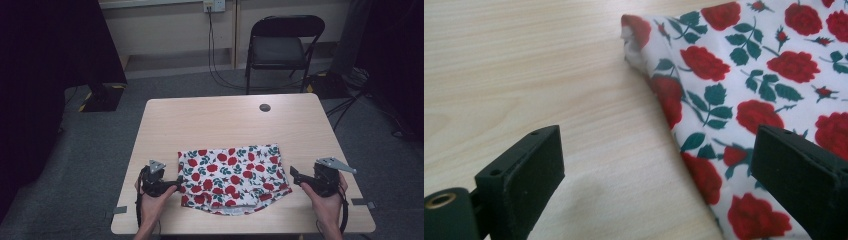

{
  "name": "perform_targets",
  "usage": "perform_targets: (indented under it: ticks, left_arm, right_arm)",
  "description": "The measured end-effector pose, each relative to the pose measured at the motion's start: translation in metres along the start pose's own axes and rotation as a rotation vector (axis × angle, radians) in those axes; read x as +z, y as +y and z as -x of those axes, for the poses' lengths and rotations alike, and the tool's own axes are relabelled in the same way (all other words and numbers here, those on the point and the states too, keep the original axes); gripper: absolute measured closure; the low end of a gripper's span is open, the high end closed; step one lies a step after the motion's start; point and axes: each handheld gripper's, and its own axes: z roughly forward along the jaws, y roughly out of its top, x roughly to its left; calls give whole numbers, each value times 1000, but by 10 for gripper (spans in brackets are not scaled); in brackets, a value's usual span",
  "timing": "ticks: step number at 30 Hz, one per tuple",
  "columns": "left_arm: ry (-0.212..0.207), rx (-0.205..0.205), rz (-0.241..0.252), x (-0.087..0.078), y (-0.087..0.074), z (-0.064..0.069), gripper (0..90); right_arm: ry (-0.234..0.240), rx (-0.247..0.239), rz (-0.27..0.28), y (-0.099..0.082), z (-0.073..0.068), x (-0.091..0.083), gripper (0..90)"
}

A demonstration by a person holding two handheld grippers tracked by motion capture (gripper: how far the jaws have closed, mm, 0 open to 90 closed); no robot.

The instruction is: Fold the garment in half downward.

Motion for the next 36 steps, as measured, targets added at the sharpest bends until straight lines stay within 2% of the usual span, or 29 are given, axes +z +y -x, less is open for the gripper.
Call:
perform_targets:
  ticks: [4, 9, 17, 20, 26, 31, 36]
  left_arm:
    - [13, 8, -10, -1, -4, -4, 64]
    - [27, -12, -37, 0, -14, -10, 66]
    - [53, -40, -56, -4, -24, -23, 72]
    - [68, -44, -59, -3, -27, -25, 73]
    - [98, -16, -51, -2, -31, -22, 72]
    - [107, -27, -29, -1, -33, -21, 59]
    - [112, -29, -31, -1, -33, -21, 51]
  right_arm:
    - [-22, 16, -12, -7, 8, -3, 73]
    - [-48, 31, -32, -15, 16, -4, 76]
    - [-158, 33, -77, -32, 32, 2, 84]
    - [-169, 56, -100, -39, 38, 5, 84]
    - [-194, 40, -136, -49, 39, 9, 84]
    - [-225, 9, -145, -55, 38, 12, 87]
    - [-237, -6, -155, -55, 37, 13, 75]
